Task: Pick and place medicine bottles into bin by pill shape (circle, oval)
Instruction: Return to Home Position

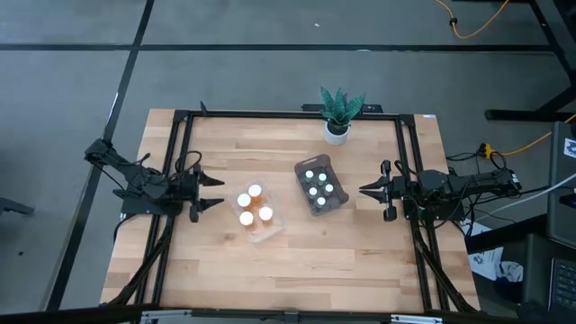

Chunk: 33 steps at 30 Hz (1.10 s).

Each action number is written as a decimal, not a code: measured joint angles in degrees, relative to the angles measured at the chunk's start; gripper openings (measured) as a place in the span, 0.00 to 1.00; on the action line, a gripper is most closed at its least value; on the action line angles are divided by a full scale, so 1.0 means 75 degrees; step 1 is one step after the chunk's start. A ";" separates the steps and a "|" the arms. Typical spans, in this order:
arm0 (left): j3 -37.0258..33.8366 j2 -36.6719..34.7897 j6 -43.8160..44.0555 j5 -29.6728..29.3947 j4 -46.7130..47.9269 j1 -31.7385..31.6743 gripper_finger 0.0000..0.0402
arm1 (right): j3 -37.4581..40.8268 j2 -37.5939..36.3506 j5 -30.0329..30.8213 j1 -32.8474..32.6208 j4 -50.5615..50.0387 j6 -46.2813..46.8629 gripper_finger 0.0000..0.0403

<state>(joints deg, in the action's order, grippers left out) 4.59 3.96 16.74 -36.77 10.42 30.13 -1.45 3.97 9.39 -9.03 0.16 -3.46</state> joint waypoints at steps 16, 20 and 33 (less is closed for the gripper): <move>-0.0060 -0.0002 -0.1370 0.0070 -0.0463 -0.1327 0.68 | -0.0003 0.0000 0.2572 0.0361 0.0175 -0.0031 0.11; -0.0060 -0.0002 -0.1333 0.0806 -0.0464 -0.1762 0.68 | -0.0003 0.0004 0.2036 0.0644 0.0174 0.0252 0.11; -0.0060 -0.0002 -0.1104 0.1733 -0.0456 -0.2203 0.68 | -0.0006 0.0006 -0.0154 0.1500 -0.0054 0.0597 0.11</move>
<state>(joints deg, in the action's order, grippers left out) 4.14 3.95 8.46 -23.77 7.00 13.61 -1.50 4.01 8.23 2.23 -0.24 1.02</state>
